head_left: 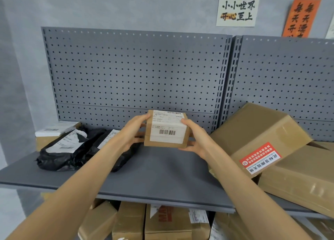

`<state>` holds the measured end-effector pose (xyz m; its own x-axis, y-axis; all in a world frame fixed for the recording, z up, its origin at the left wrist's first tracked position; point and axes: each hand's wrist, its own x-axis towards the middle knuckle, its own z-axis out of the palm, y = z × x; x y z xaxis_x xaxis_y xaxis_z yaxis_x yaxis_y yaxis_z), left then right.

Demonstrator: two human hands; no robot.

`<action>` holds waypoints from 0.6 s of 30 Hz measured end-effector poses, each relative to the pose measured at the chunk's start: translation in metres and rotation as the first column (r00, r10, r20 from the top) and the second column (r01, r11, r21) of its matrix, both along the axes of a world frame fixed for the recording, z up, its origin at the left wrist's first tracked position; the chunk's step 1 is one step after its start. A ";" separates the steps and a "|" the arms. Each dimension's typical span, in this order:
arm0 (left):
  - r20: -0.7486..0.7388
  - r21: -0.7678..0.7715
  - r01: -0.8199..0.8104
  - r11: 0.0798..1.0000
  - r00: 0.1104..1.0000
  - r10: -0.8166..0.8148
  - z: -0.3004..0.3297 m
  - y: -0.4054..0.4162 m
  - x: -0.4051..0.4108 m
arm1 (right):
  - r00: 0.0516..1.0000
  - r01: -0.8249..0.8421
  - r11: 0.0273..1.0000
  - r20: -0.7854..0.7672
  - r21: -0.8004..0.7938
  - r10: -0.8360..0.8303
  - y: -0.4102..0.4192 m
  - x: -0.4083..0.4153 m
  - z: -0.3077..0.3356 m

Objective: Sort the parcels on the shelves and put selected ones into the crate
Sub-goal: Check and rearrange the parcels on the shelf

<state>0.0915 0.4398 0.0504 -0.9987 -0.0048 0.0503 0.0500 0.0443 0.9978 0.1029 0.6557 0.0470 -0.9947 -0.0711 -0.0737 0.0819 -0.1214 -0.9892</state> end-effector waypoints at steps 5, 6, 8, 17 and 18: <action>-0.204 -0.466 -0.270 0.842 0.959 0.195 -0.014 -0.021 -0.011 | 0.997 0.077 0.996 0.030 0.041 -0.078 -0.009 -0.007 -0.009; -0.245 -0.545 -0.295 0.785 0.951 0.187 -0.018 -0.027 -0.012 | 0.996 0.083 0.996 0.035 0.044 -0.085 -0.011 -0.009 -0.011; -0.305 -0.685 -0.320 0.654 0.942 0.141 -0.024 -0.039 -0.015 | 0.994 0.093 0.994 0.051 0.053 -0.095 -0.017 -0.014 -0.015; -0.316 -0.945 -0.310 0.106 0.947 -0.052 -0.035 -0.064 -0.042 | 0.978 0.160 0.983 0.119 0.092 -0.170 -0.060 -0.051 -0.040; -0.316 -0.945 -0.309 0.105 0.947 -0.055 -0.036 -0.065 -0.045 | 0.976 0.166 0.982 0.124 0.092 -0.176 -0.065 -0.057 -0.044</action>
